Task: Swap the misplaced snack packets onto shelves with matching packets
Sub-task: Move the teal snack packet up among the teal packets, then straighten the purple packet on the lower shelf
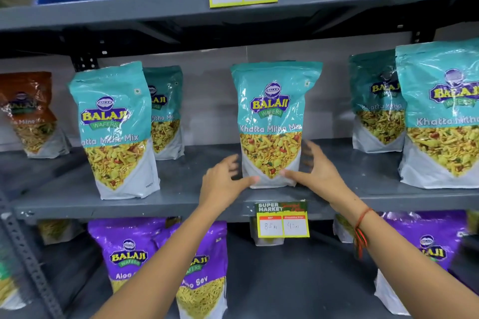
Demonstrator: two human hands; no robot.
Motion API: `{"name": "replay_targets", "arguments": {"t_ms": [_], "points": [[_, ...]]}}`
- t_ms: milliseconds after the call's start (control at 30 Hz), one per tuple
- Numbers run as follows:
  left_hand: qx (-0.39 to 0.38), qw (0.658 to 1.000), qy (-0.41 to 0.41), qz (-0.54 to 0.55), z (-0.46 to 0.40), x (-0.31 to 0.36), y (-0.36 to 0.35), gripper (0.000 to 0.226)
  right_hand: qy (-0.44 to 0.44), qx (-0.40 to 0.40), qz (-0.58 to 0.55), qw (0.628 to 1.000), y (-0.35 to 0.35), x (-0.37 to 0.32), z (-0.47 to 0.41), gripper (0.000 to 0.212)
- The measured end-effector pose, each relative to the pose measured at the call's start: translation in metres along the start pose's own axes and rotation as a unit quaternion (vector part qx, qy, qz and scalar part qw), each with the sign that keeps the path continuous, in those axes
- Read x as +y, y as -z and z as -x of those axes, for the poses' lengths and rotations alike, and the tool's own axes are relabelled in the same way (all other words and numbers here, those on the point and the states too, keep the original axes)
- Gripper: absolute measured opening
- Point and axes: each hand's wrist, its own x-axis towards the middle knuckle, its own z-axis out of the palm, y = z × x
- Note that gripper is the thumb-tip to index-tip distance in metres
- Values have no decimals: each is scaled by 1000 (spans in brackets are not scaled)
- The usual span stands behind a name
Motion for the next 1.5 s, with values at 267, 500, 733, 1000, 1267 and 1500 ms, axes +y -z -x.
{"name": "replay_targets", "arguments": {"t_ms": [267,500,733,1000,1267,1500], "points": [[221,962,-43,154,58,-13,25,44,193,240,-20,951,-58,-29,75,58],[321,935,64,134,140,-136,23,20,343,84,53,934,-142,32,141,35],[9,947,322,-5,197,-276,6,75,-160,-217,-4,963,-225,140,144,69],[-80,943,311,90,185,-318,-24,80,-270,-286,-124,911,-277,205,149,65],[-84,950,287,89,168,-281,-60,58,-270,-245,-116,924,-235,219,148,54],[-104,960,244,88,153,-238,-126,54,-298,-205,-81,929,-164,251,140,60]]}}
